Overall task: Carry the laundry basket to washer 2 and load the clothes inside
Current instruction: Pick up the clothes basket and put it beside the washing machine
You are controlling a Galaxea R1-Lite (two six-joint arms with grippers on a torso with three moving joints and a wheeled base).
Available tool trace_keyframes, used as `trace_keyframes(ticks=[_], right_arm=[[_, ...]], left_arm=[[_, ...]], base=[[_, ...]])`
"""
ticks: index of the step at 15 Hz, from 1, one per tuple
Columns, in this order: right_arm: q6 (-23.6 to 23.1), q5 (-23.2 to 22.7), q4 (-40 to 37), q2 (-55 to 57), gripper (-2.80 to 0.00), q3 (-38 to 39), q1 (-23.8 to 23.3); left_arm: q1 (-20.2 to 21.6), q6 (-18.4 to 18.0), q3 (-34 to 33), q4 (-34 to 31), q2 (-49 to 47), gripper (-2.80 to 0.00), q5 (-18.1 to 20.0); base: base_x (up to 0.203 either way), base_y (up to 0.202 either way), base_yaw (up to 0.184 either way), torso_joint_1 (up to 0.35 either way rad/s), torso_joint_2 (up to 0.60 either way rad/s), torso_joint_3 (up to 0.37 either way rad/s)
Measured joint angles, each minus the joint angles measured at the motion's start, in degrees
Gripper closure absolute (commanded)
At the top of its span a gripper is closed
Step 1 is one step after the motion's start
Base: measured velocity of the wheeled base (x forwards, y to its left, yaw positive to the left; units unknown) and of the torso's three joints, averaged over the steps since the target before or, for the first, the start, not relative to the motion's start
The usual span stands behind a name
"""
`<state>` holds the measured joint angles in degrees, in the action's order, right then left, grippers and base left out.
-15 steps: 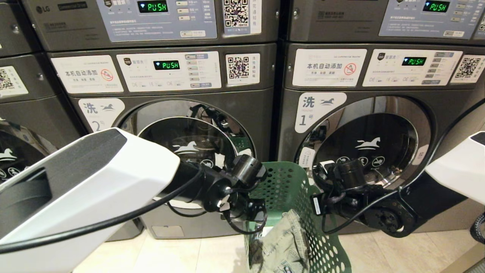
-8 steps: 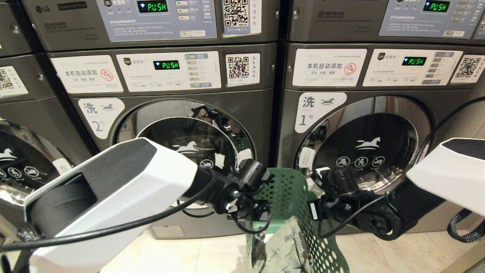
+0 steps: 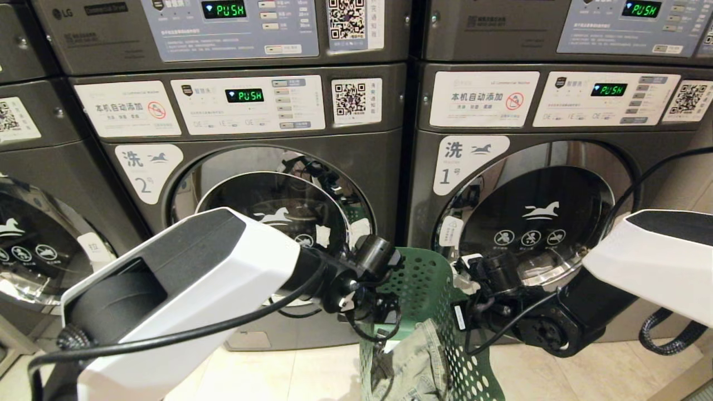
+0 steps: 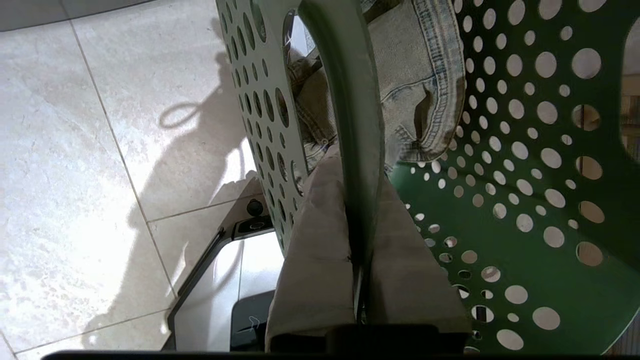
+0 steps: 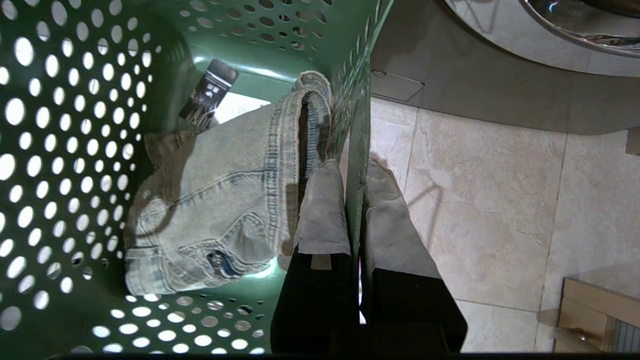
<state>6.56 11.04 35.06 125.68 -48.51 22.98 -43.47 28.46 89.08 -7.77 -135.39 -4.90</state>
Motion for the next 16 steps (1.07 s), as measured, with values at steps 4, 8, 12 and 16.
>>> trace_keyframes(ticks=[4, 8, 12, 16], right_arm=[[0.0, 0.0, 0.0, 0.7, 0.00, -0.3, 0.0], [-0.5, 0.2, 0.0, 0.8, 0.00, -1.9, -0.3], [-0.6, 0.2, 0.0, 0.8, 0.00, -2.5, -0.7], [-0.4, 0.2, 0.0, 0.8, 0.00, -2.3, -0.8]], left_arm=[[0.1, -0.3, 0.4, 0.0, -0.5, 0.00, 0.0], [0.1, -0.6, 2.1, -0.1, -1.6, 0.00, 0.0], [0.0, -1.1, 4.0, -0.7, -2.6, 0.00, 0.0], [-0.1, -1.1, 4.3, -1.0, -2.8, 0.00, 0.0]], base=[[0.000, 0.000, 0.000, -0.001, 0.00, -0.088], [0.000, 0.000, 0.000, 0.003, 0.01, -0.199], [0.000, 0.000, 0.000, 0.004, 0.00, -0.208], [0.000, 0.000, 0.000, 0.003, 0.00, -0.206]])
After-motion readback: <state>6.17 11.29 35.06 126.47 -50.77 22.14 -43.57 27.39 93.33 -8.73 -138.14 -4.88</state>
